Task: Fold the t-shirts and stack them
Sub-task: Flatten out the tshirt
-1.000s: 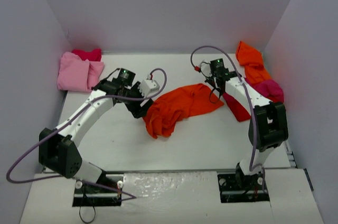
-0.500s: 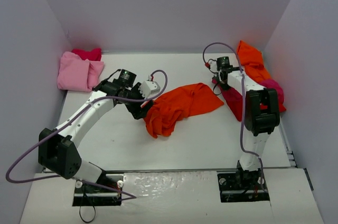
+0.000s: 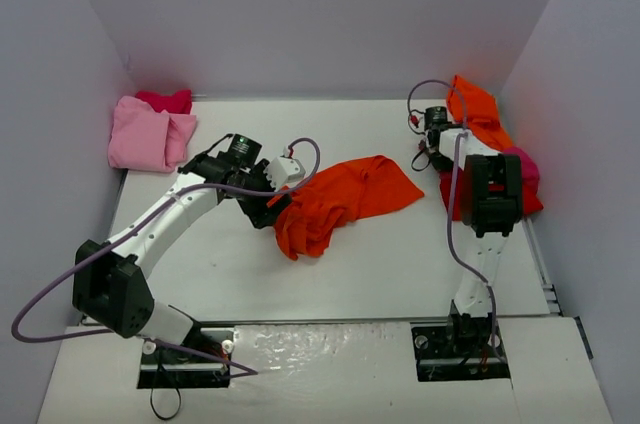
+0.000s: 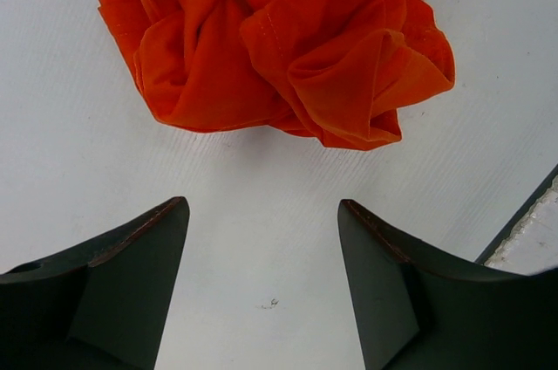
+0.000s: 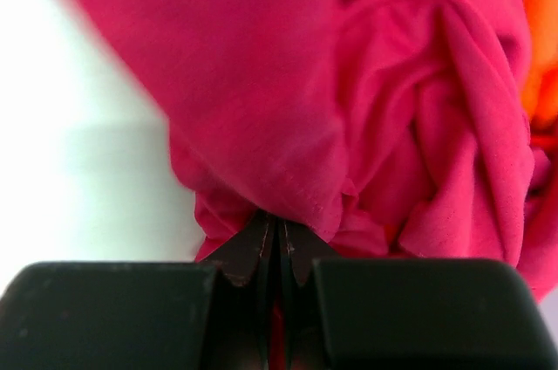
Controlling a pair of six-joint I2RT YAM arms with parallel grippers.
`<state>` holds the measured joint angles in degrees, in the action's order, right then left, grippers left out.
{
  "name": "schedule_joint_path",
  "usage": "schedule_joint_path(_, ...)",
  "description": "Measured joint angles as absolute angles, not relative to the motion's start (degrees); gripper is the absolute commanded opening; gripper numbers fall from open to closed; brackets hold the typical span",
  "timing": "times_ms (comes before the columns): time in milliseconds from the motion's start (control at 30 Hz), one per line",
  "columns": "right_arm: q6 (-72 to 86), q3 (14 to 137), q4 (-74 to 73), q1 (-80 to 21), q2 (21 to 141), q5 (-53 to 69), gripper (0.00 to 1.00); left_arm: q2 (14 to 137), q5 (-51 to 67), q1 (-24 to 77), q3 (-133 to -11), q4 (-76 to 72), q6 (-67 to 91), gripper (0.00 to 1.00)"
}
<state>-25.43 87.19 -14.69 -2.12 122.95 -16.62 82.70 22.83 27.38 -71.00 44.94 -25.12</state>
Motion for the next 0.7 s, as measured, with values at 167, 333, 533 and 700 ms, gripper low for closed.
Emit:
schedule_joint_path(167,-23.29,89.50,-12.67,6.32,125.19,-20.21,0.00,82.72,22.39,27.67,-70.37,44.79,-25.15,0.66)
schedule_joint_path(333,-22.35,89.58,-11.75,13.01,125.47,-22.94,0.00,82.70,22.04,27.89,-70.30,44.76,-25.16,0.66)
schedule_joint_path(533,-22.04,89.39,-11.74,15.01,123.88,-20.87,0.01,82.70,21.01,28.01,-69.74,44.73,-25.21,0.66)
schedule_joint_path(700,-21.52,88.48,-13.98,14.87,115.54,-15.38,0.43,82.69,18.80,28.01,-69.73,44.04,-25.06,0.67)
